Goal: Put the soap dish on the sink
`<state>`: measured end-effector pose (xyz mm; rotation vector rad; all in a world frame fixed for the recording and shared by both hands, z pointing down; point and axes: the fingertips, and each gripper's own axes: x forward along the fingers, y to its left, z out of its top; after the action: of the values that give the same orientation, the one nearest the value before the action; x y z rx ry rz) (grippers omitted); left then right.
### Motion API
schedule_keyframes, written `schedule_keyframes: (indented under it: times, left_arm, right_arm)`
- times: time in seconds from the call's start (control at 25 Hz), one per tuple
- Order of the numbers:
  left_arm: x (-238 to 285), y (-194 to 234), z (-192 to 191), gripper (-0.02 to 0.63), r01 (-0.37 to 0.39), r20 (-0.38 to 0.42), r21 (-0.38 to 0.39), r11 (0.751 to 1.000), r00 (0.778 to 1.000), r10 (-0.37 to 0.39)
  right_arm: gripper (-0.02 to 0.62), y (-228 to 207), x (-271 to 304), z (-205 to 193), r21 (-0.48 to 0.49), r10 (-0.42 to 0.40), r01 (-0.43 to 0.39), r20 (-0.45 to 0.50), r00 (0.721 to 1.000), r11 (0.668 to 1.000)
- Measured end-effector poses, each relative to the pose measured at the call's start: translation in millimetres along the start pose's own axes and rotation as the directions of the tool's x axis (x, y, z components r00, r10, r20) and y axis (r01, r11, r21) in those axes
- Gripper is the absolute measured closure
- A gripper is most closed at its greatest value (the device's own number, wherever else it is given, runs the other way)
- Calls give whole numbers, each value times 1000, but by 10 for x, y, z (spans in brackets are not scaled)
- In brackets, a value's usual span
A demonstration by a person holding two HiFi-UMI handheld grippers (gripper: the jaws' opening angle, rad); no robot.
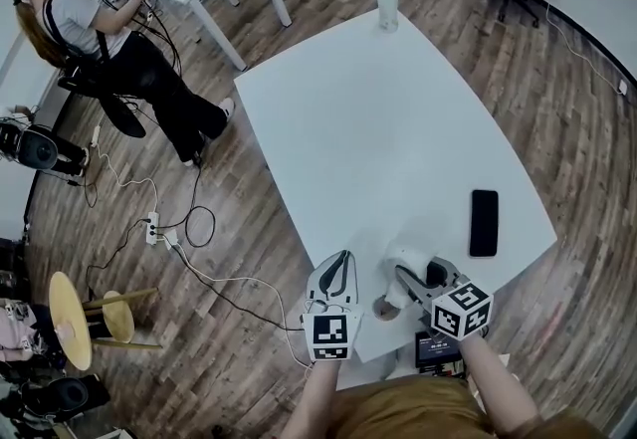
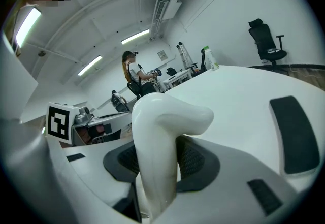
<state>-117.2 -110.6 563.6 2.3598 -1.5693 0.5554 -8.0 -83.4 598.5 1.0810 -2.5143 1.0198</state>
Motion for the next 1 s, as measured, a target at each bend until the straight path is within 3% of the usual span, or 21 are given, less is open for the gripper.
schedule_keyframes:
  times: [0.72, 1.0]
  left_arm:
    - [34, 20, 16, 589, 0, 0, -28, 1000, 1000, 0]
    - [63, 26, 19, 589, 2, 2, -49, 999, 1000, -2]
  right_arm:
    - [426, -72, 61, -126, 27, -2, 3, -32, 999, 1000]
    - [426, -217, 65, -185, 8, -66, 67, -73, 995, 998]
